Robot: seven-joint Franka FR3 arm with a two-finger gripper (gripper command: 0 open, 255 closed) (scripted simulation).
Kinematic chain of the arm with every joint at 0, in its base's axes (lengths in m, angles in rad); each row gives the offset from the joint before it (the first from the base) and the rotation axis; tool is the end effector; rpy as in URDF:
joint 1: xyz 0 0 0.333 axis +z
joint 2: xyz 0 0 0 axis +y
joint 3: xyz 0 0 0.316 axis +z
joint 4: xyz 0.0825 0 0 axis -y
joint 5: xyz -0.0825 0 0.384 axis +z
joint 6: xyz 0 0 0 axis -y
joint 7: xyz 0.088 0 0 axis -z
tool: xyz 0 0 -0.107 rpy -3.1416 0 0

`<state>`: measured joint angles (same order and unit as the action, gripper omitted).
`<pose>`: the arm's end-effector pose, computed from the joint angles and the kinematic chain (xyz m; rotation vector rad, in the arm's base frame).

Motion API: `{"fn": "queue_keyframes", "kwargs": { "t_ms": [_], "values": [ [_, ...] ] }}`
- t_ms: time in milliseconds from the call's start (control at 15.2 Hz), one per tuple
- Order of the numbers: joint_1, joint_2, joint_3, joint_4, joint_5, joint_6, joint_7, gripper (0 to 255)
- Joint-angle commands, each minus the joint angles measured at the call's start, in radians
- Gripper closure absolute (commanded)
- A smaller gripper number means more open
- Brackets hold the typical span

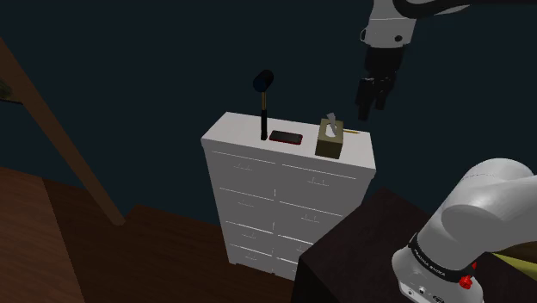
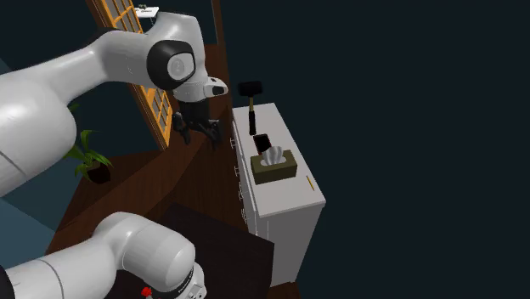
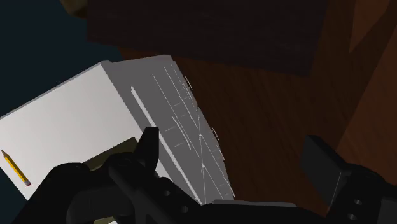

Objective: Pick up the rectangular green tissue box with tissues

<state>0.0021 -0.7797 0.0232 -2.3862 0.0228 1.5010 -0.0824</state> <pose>0.2993 0.0120 0.5687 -3.1234 -0.1571 0.1649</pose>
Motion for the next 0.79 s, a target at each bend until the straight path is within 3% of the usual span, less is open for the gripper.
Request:
{"fn": "queue_keyframes", "kwargs": {
  "t_ms": [0,726],
  "values": [
    [0.0,0.0,0.0,0.0,0.0,0.0,0.0,0],
    [-0.067,0.35,-0.005,0.073,-0.188,0.269,-0.019,0]
  ]
}}
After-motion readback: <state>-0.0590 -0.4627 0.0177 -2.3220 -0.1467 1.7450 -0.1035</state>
